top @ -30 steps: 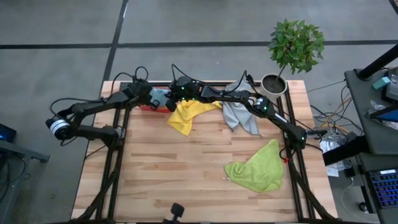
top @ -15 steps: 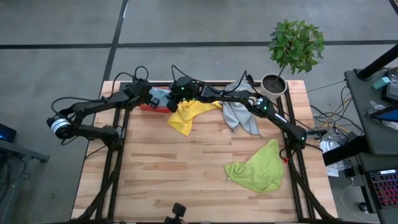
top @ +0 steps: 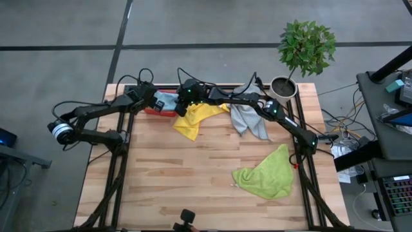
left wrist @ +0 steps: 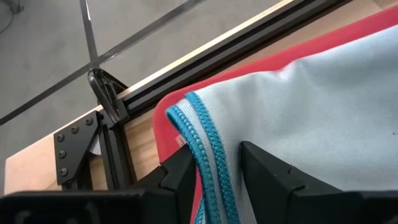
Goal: Fold microfiber towels
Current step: Put the folded light blue microfiber cloth into the red bin
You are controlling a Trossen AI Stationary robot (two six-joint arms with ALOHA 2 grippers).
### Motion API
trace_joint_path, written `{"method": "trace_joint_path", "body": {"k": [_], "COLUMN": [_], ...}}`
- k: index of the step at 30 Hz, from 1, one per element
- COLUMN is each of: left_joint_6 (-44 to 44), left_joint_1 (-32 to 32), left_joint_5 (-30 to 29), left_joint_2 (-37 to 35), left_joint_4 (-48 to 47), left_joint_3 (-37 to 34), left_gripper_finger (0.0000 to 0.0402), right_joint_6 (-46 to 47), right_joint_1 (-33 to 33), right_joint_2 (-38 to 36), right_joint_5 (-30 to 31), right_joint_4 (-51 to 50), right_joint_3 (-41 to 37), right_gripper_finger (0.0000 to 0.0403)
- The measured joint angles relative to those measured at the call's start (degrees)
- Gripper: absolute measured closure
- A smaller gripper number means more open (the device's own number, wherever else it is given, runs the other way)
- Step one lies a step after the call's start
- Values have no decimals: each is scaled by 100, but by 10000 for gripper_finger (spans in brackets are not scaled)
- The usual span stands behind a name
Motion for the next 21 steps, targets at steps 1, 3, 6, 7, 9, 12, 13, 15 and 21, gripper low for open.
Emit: {"method": "trace_joint_path", "body": {"k": [1,3,6,7,9,12,13,15,21], "left_joint_6": [6,33,46,46,46,46,44,47,323], "left_joint_1": [0,0,0,0,0,0,0,0,0], "left_joint_5": [0,-5,-11,-11,-11,-11,-16,-72,-463], "left_joint_2": [0,0,0,0,0,0,0,0,-19], "left_joint_4": [-2,-22,-22,-24,-28,-94,-130,-225,-908], "left_joint_3": [0,0,0,0,0,0,0,3,353], "left_gripper_finger": [292,292,291,291,289,271,261,237,174], "right_joint_6": [-16,-36,-69,-69,-58,-60,-62,-65,-271], "right_joint_1": [0,-2,0,2,2,2,2,1,-24], "right_joint_2": [-13,-44,-70,-70,-70,-70,-72,-85,-240], "right_joint_5": [1,-1,-1,-1,1,-1,-1,-1,0], "right_joint_4": [-16,-11,11,30,32,26,16,-75,-366], "right_joint_3": [1,1,3,5,5,5,5,5,5], "right_gripper_finger": [312,312,304,300,290,272,266,255,237]}}
